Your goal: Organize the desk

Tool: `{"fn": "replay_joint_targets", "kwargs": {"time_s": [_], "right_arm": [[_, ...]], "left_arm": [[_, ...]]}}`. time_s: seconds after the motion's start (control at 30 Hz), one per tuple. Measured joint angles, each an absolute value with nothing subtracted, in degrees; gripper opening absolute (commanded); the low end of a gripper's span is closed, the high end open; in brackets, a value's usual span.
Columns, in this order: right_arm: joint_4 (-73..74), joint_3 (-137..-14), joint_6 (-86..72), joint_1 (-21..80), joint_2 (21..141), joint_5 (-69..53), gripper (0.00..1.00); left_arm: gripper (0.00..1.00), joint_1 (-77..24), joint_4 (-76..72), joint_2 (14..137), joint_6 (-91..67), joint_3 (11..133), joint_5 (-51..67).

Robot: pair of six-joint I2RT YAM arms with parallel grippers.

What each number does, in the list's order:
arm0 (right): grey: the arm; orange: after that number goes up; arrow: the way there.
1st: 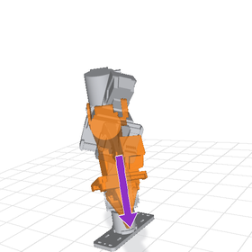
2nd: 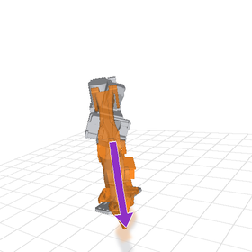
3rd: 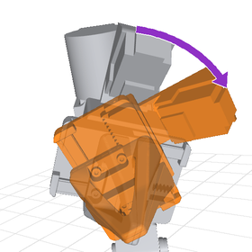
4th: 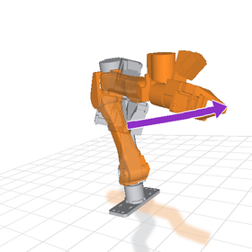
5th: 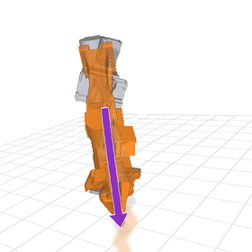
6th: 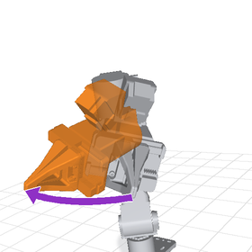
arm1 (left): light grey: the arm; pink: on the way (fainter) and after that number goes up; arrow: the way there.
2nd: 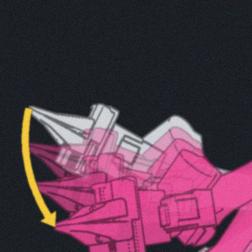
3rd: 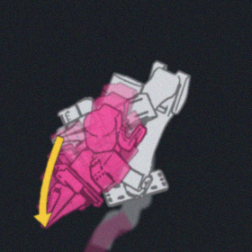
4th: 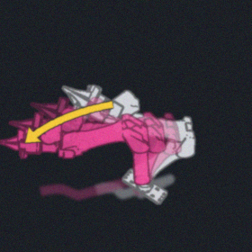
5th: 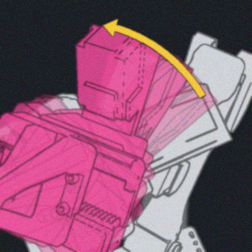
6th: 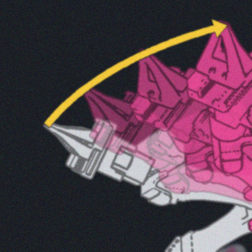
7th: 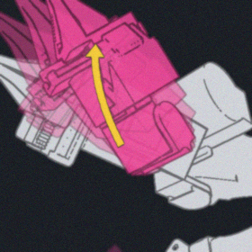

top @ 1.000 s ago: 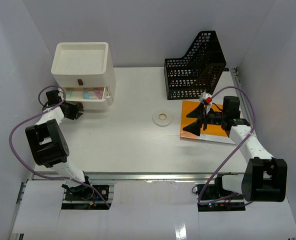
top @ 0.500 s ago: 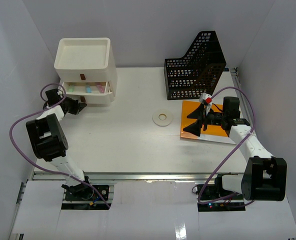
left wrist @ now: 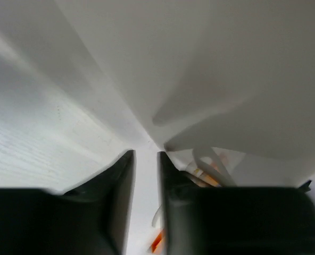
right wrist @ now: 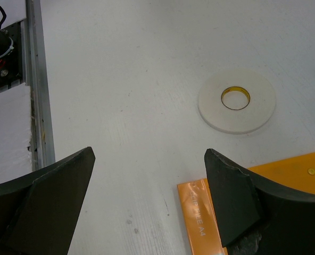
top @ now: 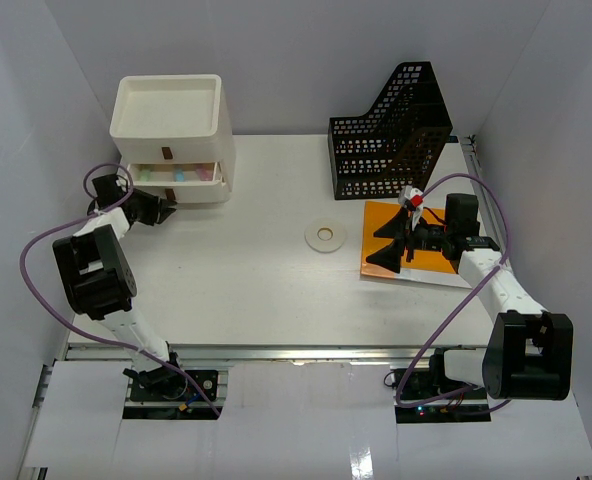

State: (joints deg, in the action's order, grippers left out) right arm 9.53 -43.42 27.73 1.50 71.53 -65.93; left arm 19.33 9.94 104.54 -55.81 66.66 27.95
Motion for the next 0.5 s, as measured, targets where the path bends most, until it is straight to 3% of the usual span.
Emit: {"fn": "replay_joint_targets", "kwargs": {"time_s": [0.1, 0.27, 0.37, 0.43, 0.5], "right_arm": [[9.7, -43.5, 27.8, 1.5, 71.5, -65.9, 0.9], [10.1, -43.7, 28.2, 1.5, 71.6, -65.9, 0.9], [10.3, -43.7, 28.4, 1.5, 71.6, -65.9, 0.9], [10.3, -43.7, 28.5, 1.5, 71.6, -65.9, 0.9], [10.4, -43.7, 28.6, 1.5, 71.6, -65.9, 0.9]], "left_arm": [[0.59, 17.5, 8.7, 104.7, -55.5, 68.0, 29.0], [0.41, 16.3, 5.6, 104.1, -54.9, 66.6, 30.7], [0.01, 16.2, 1.7, 103.1, -55.1, 63.0, 32.2], [0.0, 16.2, 0.4, 102.9, -55.5, 61.6, 33.1], [0.14, 16.1, -0.3, 103.0, -55.9, 61.1, 33.8]]}}
